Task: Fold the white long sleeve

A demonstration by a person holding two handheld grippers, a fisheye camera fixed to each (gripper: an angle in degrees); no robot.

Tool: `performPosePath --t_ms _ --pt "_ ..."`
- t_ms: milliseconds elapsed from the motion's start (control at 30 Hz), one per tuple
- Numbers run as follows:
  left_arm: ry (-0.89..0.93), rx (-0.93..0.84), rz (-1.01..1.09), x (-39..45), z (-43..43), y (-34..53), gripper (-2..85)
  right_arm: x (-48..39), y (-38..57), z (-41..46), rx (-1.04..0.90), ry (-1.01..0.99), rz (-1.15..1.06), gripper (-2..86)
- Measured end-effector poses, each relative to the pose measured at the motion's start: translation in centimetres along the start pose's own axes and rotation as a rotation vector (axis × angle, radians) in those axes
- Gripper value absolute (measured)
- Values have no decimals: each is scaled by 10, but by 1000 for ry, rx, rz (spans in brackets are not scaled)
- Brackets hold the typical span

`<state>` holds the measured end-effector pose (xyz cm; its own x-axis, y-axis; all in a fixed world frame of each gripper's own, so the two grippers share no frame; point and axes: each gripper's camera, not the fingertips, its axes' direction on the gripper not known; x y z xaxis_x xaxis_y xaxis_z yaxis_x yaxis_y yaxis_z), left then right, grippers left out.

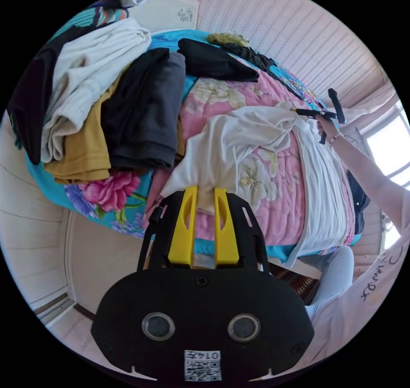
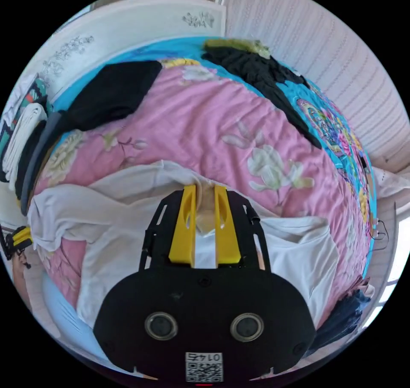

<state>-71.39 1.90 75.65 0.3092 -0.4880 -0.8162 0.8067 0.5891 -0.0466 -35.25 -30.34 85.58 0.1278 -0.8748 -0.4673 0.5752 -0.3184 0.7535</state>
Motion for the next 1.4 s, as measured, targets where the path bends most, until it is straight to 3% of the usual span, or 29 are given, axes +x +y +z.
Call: performPosePath --t_ms 133,300,433,533,633,700,767,867,967,1067,1167,1400 --pt "-19 47 28 -7 -14 7 1 -7 -25 6 38 27 -45 4" --pt "-77 97 39 -20 -56 20 -9 -34 -66 18 -41 139 -234 -3" --pt "-241 69 95 -40 -72 29 -9 -63 -79 27 -107 285 -441 -7" --pt "-218 70 75 -61 -74 34 -7 -84 -92 32 -82 456 -498 -6" --pt "-138 67 18 -81 -72 40 6 -99 -102 43 -138 487 -502 2" --pt "-109 86 -14 -90 -79 48 19 -102 -103 26 -115 382 -442 25" --pt "-85 125 -37 -102 -96 59 33 -119 -87 -20 -56 16 -454 74" --pt "-103 167 -74 -116 -115 71 36 -184 -21 -75 23 -381 -649 83" --pt "-125 166 -107 -128 -117 78 33 -272 67 -113 118 -550 -820 82" --pt "-76 168 -143 -142 -115 85 36 -344 120 -118 180 -555 -854 78" --pt "-6 209 -204 -159 -113 92 41 -385 129 -96 45 -485 -848 43" --pt "106 250 -264 -185 -119 106 41 -354 138 -178 39 -560 -929 7"
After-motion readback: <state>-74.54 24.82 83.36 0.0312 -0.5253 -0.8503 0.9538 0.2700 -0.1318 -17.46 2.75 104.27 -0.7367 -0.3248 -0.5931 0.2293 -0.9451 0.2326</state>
